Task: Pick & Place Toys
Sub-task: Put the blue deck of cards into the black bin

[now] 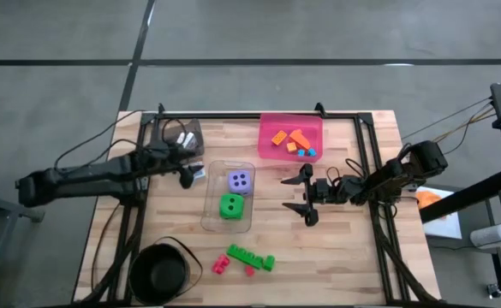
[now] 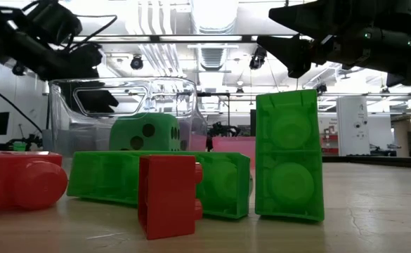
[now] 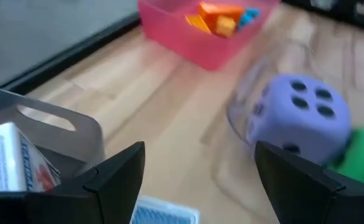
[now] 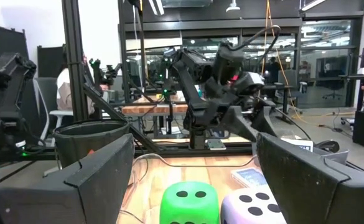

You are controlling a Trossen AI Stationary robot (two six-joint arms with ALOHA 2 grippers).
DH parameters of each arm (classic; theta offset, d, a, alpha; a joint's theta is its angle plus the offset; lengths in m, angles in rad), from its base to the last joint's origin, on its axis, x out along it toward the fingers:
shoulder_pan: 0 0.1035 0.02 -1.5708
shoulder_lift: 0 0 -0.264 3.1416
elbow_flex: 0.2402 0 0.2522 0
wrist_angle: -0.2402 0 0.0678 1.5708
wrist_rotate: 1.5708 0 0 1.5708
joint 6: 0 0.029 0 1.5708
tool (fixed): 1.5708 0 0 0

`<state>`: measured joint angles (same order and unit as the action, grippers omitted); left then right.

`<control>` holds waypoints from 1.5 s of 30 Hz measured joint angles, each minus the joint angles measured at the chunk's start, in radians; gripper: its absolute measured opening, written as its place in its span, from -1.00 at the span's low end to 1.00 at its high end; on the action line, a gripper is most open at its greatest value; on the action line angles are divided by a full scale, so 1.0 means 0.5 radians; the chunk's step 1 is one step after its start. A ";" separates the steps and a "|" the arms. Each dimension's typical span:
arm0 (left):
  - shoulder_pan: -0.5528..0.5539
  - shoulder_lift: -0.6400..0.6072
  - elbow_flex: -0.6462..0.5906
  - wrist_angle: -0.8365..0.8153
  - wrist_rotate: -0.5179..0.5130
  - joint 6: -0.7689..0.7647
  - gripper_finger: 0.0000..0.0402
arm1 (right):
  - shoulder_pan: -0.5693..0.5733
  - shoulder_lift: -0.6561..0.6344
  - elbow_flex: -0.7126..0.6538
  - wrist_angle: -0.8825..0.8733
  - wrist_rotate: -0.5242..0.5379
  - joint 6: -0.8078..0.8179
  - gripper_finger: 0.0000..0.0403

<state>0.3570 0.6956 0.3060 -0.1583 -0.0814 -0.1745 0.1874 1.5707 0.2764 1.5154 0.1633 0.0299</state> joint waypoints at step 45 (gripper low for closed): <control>-0.160 0.706 0.177 -0.399 -0.196 0.086 0.53 | 0.000 0.000 0.000 -0.040 0.000 -0.006 0.67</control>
<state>0.2768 1.0489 0.3946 -0.3580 -0.1795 -0.1315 0.1873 1.5707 0.2764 1.4952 0.1635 0.0269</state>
